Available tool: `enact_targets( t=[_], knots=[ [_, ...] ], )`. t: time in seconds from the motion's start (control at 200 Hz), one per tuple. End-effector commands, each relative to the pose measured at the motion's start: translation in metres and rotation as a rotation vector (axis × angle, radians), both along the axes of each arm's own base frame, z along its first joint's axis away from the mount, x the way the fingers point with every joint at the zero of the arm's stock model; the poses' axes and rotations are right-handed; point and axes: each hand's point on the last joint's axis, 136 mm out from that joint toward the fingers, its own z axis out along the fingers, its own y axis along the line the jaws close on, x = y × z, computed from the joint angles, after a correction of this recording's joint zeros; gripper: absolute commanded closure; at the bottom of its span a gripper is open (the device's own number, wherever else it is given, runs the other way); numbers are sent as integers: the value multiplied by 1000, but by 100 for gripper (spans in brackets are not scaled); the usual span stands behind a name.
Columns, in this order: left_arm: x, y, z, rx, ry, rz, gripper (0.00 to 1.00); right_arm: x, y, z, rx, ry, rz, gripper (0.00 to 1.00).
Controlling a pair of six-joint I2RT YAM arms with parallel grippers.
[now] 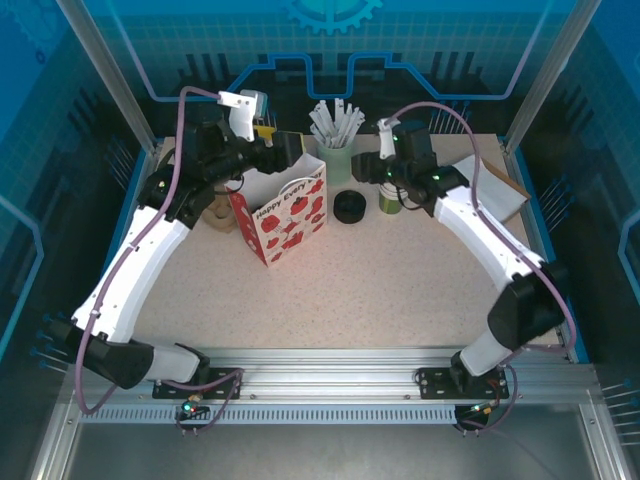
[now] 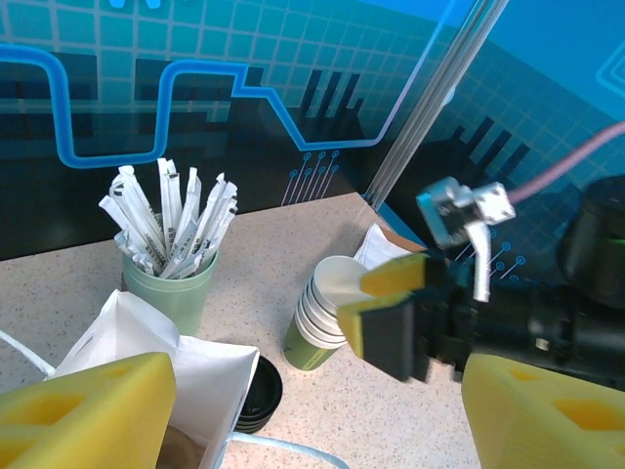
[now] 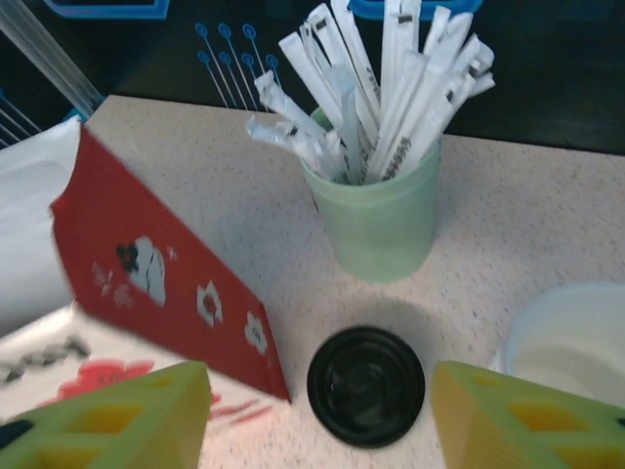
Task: Pack the takeout coffee
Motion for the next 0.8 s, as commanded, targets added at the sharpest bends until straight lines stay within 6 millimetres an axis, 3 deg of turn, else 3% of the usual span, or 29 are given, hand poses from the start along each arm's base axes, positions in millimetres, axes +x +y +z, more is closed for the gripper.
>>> enact_targets(
  t=[0.0,0.29,0.795],
  knots=[
    [4,1,0,-6,-12,7,22,34,20,25,106,-88,-20,44],
    [-1,1,-7,28,-23,-7,22,95,42,6,132,-78,-66,50],
    [-5,0,-8,53,-45,-32,21,147,54,-23,68,-51,-91,62]
  ],
)
